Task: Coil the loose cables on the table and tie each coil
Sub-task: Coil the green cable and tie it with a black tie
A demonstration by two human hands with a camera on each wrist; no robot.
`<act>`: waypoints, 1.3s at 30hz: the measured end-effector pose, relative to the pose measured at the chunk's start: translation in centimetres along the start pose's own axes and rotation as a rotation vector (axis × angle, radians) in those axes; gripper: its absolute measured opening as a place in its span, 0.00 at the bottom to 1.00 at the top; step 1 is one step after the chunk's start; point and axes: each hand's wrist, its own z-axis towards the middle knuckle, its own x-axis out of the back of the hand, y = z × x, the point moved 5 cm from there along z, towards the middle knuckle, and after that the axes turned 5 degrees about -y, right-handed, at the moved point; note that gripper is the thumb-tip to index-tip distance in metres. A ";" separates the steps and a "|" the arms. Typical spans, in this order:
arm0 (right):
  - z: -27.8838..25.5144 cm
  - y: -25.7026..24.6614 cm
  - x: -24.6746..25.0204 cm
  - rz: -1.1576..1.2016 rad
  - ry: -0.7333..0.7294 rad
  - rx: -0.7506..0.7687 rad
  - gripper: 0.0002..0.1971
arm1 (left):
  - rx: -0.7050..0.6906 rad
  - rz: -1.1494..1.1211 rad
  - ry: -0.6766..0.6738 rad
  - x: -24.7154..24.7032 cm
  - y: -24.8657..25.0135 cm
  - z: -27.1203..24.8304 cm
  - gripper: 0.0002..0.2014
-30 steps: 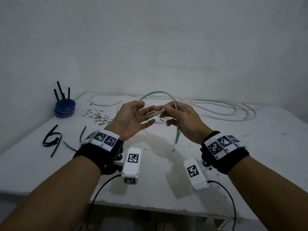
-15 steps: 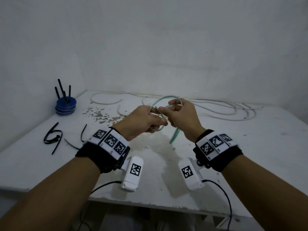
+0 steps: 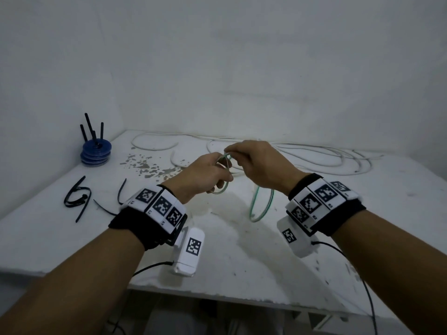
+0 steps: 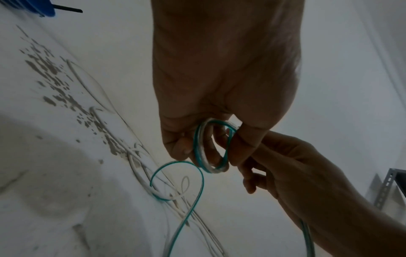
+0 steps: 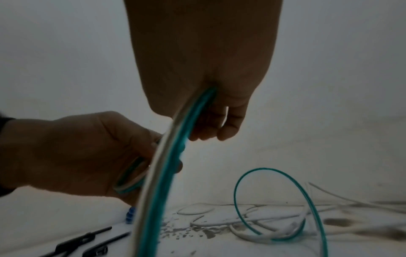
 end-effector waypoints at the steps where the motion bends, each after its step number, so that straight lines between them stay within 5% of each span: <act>1: 0.0 0.1 -0.1 0.063 0.003 -0.016 0.12 | -0.007 0.015 -0.018 -0.1 -0.1 -0.1 0.08; 12: -0.6 0.9 -1.7 0.409 0.106 -0.130 0.05 | -0.103 -0.127 -0.104 -0.3 0.2 -0.4 0.05; 21: -2.3 0.7 -3.5 0.640 0.172 -0.251 0.13 | -0.113 -0.207 -0.109 -0.6 0.0 -0.1 0.12; 24: -2.3 0.9 -3.2 0.594 0.172 -0.274 0.11 | -0.080 -0.357 -0.118 -0.7 -0.4 -0.1 0.06; 26: -2.3 1.2 -2.9 0.539 0.145 -0.270 0.11 | -0.030 -0.475 -0.114 -0.3 -0.8 -0.2 0.11; 28: -2.4 1.2 -2.7 0.523 0.115 -0.251 0.11 | -0.027 -0.428 -0.078 0.7 -1.1 -0.2 0.17; 32: -2.4 1.2 -2.0 0.619 0.173 -0.230 0.08 | -0.082 -0.326 -0.093 1.7 -1.3 -0.5 0.07; 39: -2.1 0.4 -2.9 0.636 0.250 -0.178 0.06 | -0.142 -0.206 -0.163 1.0 -0.4 -1.1 0.11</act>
